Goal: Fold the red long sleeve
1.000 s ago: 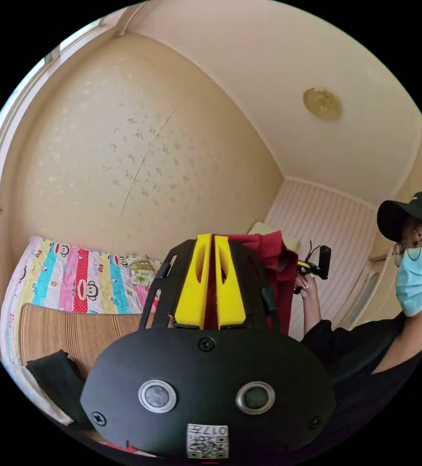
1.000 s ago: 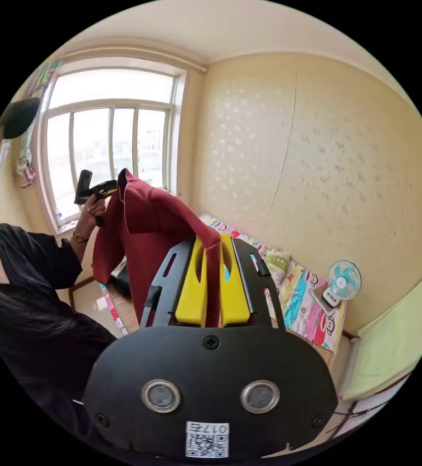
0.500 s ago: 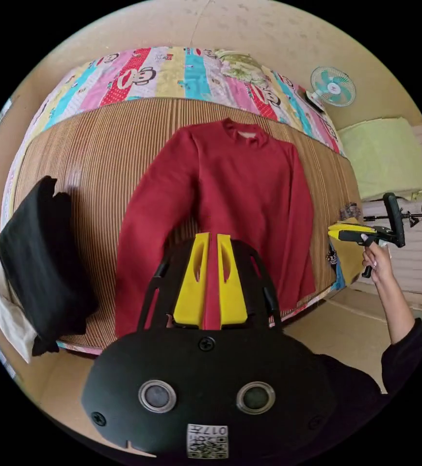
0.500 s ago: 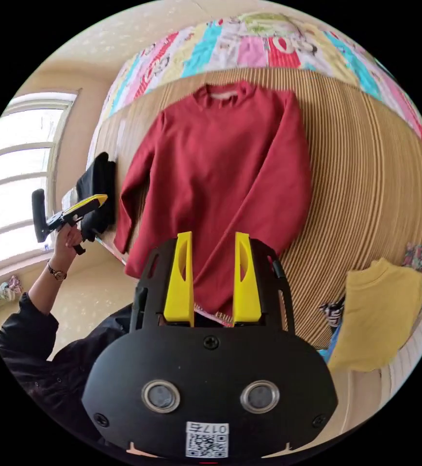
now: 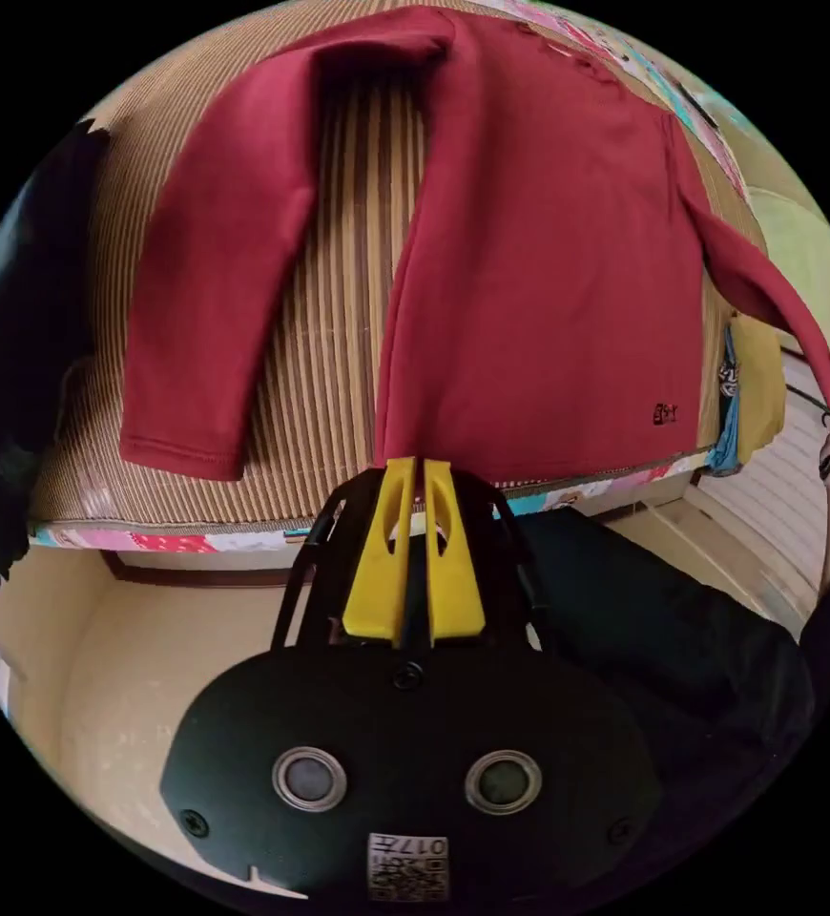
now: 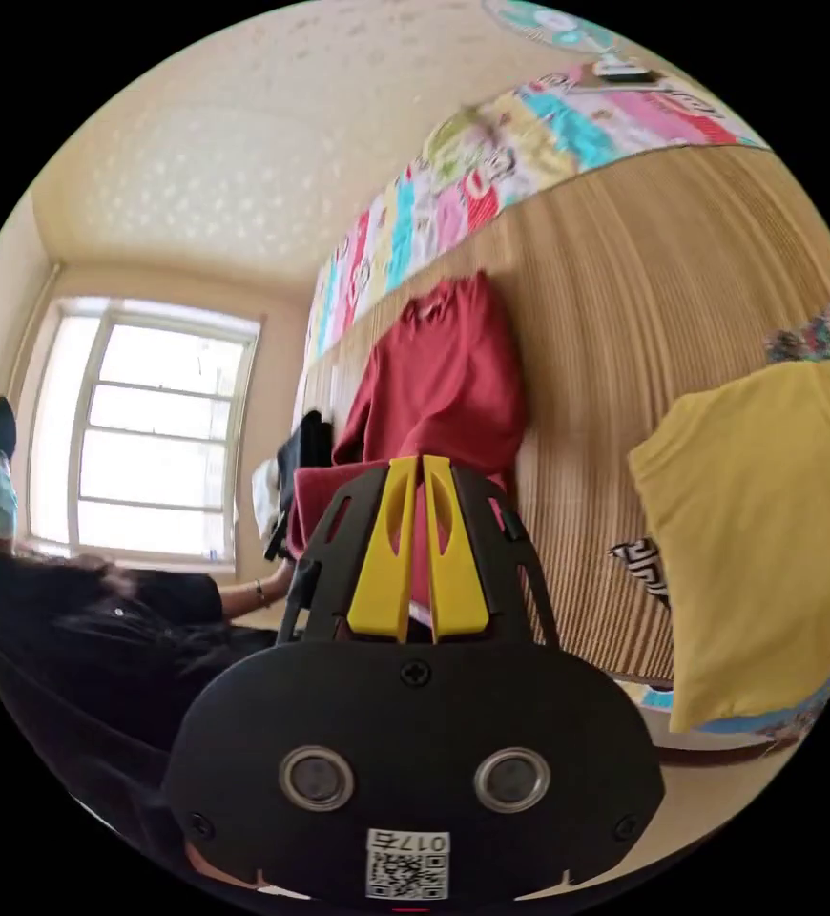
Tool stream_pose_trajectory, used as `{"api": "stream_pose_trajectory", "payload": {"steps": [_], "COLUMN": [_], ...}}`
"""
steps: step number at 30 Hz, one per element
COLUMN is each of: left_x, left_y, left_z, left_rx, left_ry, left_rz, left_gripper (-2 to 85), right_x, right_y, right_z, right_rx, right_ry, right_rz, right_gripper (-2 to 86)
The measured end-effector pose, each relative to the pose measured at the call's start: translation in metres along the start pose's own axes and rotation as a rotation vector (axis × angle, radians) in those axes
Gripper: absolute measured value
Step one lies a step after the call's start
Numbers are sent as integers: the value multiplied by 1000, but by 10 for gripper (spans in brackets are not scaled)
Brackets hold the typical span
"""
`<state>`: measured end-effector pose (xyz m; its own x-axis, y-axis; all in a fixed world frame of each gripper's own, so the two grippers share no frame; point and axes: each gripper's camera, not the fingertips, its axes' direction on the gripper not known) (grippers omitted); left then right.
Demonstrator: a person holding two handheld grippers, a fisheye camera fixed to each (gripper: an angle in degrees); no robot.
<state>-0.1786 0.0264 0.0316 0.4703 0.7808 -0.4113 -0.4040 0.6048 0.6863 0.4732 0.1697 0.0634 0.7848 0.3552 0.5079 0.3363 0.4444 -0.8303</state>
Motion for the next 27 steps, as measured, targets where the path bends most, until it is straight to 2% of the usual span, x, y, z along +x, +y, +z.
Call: {"api": "stream_pose_trajectory", "payload": {"steps": [1, 2, 4, 6, 8, 9, 11, 13, 14, 15, 16, 17, 20, 22, 23, 24, 27], "left_x": [-27, -42, -100, -132, -154, -165, -174, -176, -175, -175, -177, -180, -188, -171, -162, -141, -62], "left_y": [6, 10, 34, 54, 70, 77, 77, 81, 83, 91, 100, 102, 103, 101, 99, 89, 27], "left_z": [-10, -13, -15, -9, 4, 16, 40, 67, 71, 66, 48, 35, -53, -141, -164, -209, -295], "left_rx": [45, 70, 220, 371, 471, 504, 502, 453, 452, 545, 679, 722, 885, 1084, 1150, 1247, 1341], "left_ry": [112, 187, 561, 780, 896, 954, 1073, 1186, 1202, 1209, 1148, 1114, 917, 718, 670, 580, 451], "left_rz": [-134, -215, -544, -763, -978, -1109, -1258, -1460, -1504, -1552, -1533, -1491, -1197, -959, -886, -728, -292], "left_gripper": [71, 84, 114, 127, 132, 128, 99, 28, 23, 14, 9, 7, 0, -3, -4, -4, -2], "right_x": [26, 40, 83, 94, 93, 90, 86, 80, 79, 75, 70, 66, 40, 7, 0, -10, -21], "right_y": [0, 6, 50, 68, 67, 61, 50, 33, 27, 15, 1, -7, -47, -70, -72, -73, -83], "right_z": [-57, -83, -145, -150, -131, -110, -70, -12, 3, 33, 62, 77, 161, 225, 241, 270, 275], "right_rx": [204, 310, 625, 693, 608, 504, 371, 251, 225, 171, 116, 84, -195, -444, -508, -642, -697], "right_ry": [42, 69, 102, 36, 28, 50, 50, -49, -82, -141, -177, -182, -110, 71, 113, 153, 186], "right_rz": [122, 202, 548, 622, 621, 623, 616, 605, 601, 589, 569, 558, 436, 227, 182, 104, 23], "right_gripper": [8, 7, 5, 4, 3, 3, 3, 3, 3, 3, 3, 3, 4, 4, 4, 4, 4]}}
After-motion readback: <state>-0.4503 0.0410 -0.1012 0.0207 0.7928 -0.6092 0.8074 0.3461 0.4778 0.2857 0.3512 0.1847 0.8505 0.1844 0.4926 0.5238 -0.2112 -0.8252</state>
